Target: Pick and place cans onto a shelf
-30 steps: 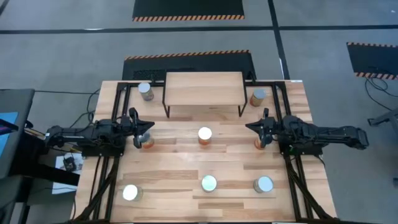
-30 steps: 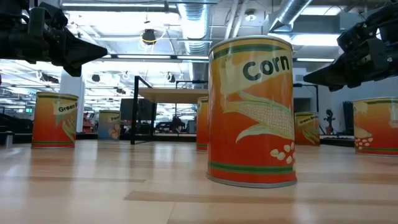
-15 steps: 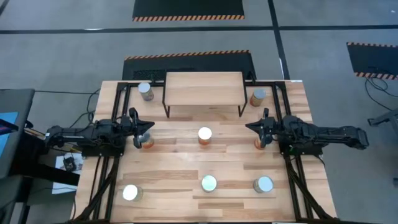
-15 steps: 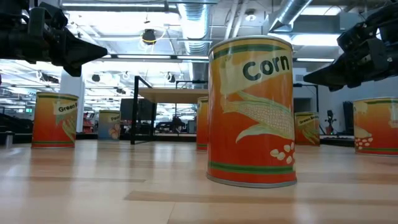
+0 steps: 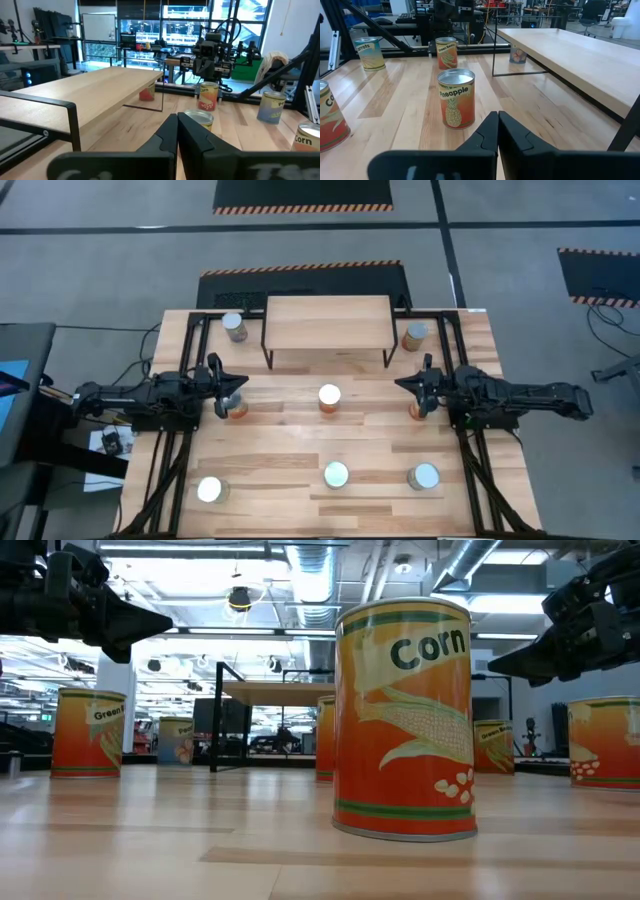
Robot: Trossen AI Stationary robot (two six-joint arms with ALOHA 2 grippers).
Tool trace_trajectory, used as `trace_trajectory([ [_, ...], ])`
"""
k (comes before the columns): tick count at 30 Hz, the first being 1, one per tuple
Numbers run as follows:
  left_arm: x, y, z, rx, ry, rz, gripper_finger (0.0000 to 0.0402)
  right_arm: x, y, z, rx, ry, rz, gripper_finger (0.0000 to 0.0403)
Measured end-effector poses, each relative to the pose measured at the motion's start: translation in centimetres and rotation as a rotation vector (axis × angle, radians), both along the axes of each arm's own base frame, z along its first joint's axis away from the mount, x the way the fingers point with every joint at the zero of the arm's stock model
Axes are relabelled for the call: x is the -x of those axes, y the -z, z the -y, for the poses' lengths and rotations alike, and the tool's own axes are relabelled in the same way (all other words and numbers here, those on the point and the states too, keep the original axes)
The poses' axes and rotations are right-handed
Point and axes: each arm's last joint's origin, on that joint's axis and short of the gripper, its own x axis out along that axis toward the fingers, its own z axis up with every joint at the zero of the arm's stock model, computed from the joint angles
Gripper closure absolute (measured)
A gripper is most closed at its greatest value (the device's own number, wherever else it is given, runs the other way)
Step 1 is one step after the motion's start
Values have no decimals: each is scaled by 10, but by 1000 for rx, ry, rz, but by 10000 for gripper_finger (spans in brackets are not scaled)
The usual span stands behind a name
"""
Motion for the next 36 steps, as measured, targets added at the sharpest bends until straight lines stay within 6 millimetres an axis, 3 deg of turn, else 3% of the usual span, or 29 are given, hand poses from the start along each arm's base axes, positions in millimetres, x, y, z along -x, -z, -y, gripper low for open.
trace_trajectory([
  [14, 0, -4, 0, 51, 6, 56, 401, 0, 0, 0, 0, 0, 0, 375],
  [19, 3, -19, 1, 60, 44, 207, 401, 0, 0, 0, 0, 0, 0, 374],
  [25, 3, -54, 5, 42, 192, 209, 401, 0, 0, 0, 0, 0, 0, 375],
  [31, -18, -98, 7, -23, 221, -65, 401, 0, 0, 0, 0, 0, 0, 374],
  [36, -40, -121, 9, 64, 239, -439, 401, 0, 0, 0, 0, 0, 0, 375],
])
